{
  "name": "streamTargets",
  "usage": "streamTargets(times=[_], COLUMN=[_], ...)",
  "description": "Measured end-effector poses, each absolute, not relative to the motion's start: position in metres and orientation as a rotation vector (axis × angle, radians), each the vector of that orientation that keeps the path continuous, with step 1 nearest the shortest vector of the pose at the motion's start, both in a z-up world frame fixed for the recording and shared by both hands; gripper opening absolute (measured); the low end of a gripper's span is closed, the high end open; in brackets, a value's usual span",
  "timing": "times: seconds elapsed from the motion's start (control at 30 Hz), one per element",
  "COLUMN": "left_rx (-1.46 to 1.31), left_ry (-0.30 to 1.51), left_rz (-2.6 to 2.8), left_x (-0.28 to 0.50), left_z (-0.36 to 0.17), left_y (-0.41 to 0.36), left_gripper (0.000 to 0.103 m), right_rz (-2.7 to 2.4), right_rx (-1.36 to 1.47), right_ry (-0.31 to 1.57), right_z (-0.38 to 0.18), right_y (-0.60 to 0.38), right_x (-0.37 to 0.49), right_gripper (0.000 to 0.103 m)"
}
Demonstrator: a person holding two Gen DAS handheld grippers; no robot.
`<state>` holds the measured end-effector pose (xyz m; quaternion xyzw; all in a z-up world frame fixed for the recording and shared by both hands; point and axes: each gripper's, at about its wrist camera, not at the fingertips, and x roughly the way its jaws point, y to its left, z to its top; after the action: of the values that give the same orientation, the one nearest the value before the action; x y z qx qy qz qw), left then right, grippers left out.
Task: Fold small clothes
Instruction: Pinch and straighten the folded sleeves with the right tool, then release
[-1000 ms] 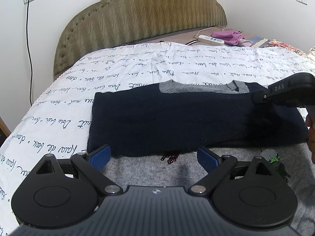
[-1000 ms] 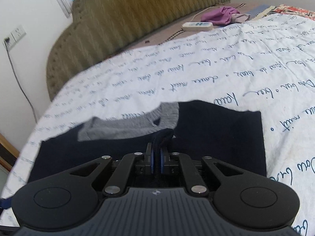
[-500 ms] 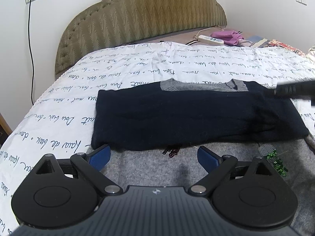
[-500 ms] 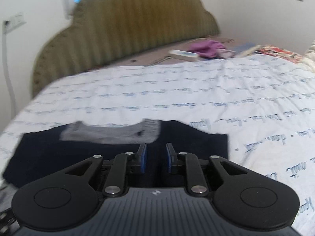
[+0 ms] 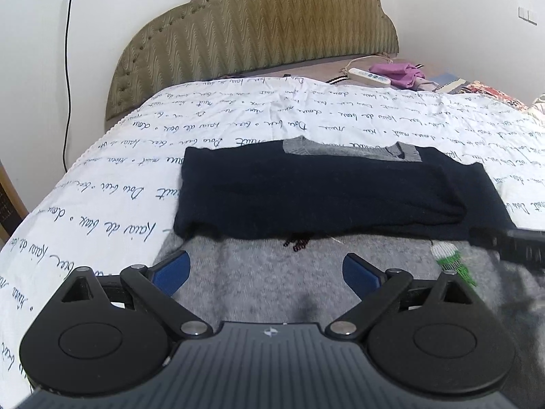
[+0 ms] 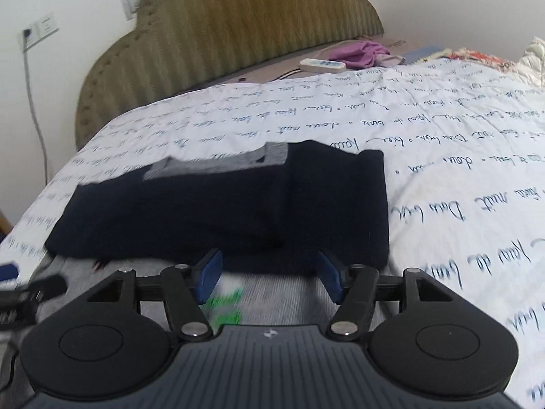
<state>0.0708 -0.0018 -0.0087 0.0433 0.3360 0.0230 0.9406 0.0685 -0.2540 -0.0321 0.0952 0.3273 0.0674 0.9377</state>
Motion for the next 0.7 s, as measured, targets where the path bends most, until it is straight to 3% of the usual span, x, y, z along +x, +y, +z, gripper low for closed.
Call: streamTargets(times=[0.07, 0.2, 0.7], left_rx=[0.087, 0.088, 0.114], left_ry=[0.686, 0.695, 0.735], left_rz=[0.045, 0.038, 0.016], left_x=[0.065, 0.056, 0.019], left_z=[-0.010, -0.014, -0.034], left_y=[-0.003, -0.004, -0.003], left_gripper=[0.098, 0.099, 0.099], right_rz=[0.145, 0.142, 0.131], right_rx=[0.191, 0.179, 0.187], right_ry=[0.681, 0.683, 0.697], right_z=[-0.033, -0.036, -0.047], right_y=[-0.251, -0.246, -0.244], right_x=[0.057, 0.041, -0.005], right_gripper=[0.062, 0.075, 0.075])
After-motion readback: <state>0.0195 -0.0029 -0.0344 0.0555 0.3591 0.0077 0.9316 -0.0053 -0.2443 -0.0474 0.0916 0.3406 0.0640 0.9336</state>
